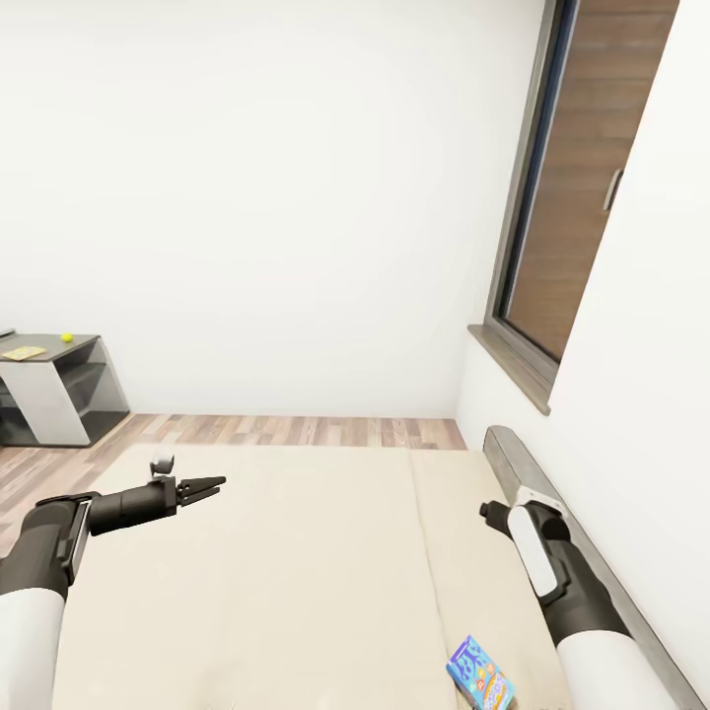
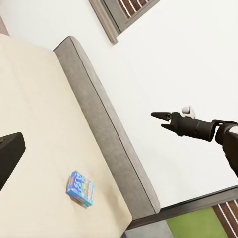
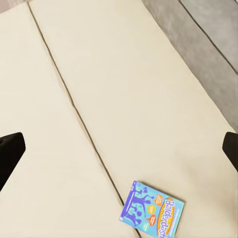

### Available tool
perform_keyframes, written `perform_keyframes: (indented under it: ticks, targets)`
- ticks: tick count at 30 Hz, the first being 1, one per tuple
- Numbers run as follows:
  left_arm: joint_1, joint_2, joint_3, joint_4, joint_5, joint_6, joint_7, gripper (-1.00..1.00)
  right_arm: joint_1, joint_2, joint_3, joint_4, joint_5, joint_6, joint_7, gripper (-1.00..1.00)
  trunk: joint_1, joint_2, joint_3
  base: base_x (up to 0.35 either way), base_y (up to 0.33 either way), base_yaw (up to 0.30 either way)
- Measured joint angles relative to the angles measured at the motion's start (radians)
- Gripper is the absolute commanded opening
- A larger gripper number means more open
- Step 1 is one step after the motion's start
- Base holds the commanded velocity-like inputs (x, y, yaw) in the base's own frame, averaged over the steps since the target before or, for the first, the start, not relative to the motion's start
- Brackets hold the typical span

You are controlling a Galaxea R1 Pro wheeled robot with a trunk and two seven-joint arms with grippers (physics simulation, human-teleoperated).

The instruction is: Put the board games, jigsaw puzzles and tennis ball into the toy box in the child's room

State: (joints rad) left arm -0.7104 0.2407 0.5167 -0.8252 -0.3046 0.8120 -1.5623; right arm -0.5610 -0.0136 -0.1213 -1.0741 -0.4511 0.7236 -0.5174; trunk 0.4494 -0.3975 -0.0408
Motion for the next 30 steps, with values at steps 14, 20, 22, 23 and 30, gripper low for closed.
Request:
perform_keyframes:
  ticks: [14,20,22,23,30]
  targets:
    - [0.0,-0.002,-0.001,0.0,0.0,0.001,0.0,1.0,0.004,-0.006,-0.006,0.002,-0.005,0.0,0.0,1.0,0.0,0.0,-0.023,0.0,0.0,0.0]
    - [0.0,-0.002,-0.001,0.0,0.001,0.001,0.0,1.0,0.004,-0.006,-0.005,0.002,-0.004,0.0,0.0,1.0,0.0,0.0,-0.033,0.0,0.0,0.0]
    - [0.0,-0.002,-0.001,0.0,0.0,0.001,0.0,1.0,0.004,-0.006,-0.006,0.002,-0.004,0.0,0.0,1.0,0.0,0.0,-0.036,0.0,0.0,0.0]
    - [0.0,-0.002,-0.001,0.0,0.0,0.001,0.0,1.0,0.004,-0.006,-0.006,0.002,-0.004,0.0,0.0,1.0,0.0,0.0,-0.038,0.0,0.0,0.0]
    - [0.0,-0.004,0.0,-0.001,0.0,0.001,0.0,1.0,0.004,-0.007,-0.007,0.003,-0.004,0.0,0.0,1.0,0.0,0.0,-0.049,0.0,0.0,0.0]
